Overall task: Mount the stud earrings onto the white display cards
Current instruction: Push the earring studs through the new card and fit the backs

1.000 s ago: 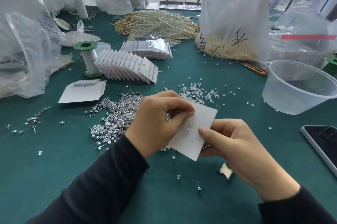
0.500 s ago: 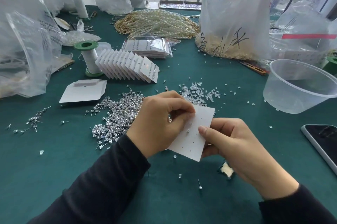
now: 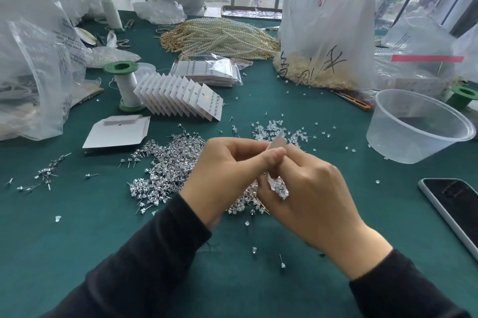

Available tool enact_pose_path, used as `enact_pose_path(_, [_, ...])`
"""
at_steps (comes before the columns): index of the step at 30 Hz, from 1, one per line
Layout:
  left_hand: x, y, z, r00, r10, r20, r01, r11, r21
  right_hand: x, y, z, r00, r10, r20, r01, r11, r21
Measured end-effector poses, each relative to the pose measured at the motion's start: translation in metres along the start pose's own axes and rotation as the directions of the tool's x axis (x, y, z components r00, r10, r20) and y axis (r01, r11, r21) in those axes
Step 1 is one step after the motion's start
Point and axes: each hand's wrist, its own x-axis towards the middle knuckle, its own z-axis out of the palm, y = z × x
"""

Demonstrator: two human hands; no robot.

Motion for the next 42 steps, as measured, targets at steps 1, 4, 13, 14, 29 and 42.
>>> enact_pose_path(1, [0.0, 0.0, -0.001, 0.999, -0.016, -0.031, 0.015, 1.0, -0.026, 0.001, 0.001, 0.001, 1.0, -0.009, 0.004, 0.009, 1.0, 0.017])
enact_pose_path(4, [0.002, -0.001, -0.004, 0.981, -0.05, -0.189, 0.04, 0.998, -0.054, 0.002, 0.001, 0.003, 1.0, -0.004, 0.015, 0.001, 0.98, 0.2])
enact_pose_path(13, [0.007, 0.002, -0.012, 0.979, -0.161, -0.127, 0.117, 0.947, -0.299, 0.012, 0.025, -0.001, 0.871, 0.441, 0.218, -0.479, 0.658, 0.581])
enact_pose_path(14, [0.007, 0.001, -0.012, 0.983, -0.164, -0.083, 0.128, 0.935, -0.331, 0.014, 0.023, -0.001, 0.837, 0.44, 0.324, -0.529, 0.5, 0.686])
enact_pose_path(29, [0.001, -0.003, -0.001, 0.994, -0.104, -0.02, 0.099, 0.981, -0.169, 0.005, 0.02, 0.0, 0.682, 0.339, 0.649, -0.62, -0.203, 0.758])
enact_pose_path(42, [0.004, -0.005, -0.007, 0.931, -0.337, 0.14, 0.364, 0.878, -0.309, 0.002, 0.017, -0.004, 0.797, 0.468, 0.382, -0.56, 0.337, 0.757])
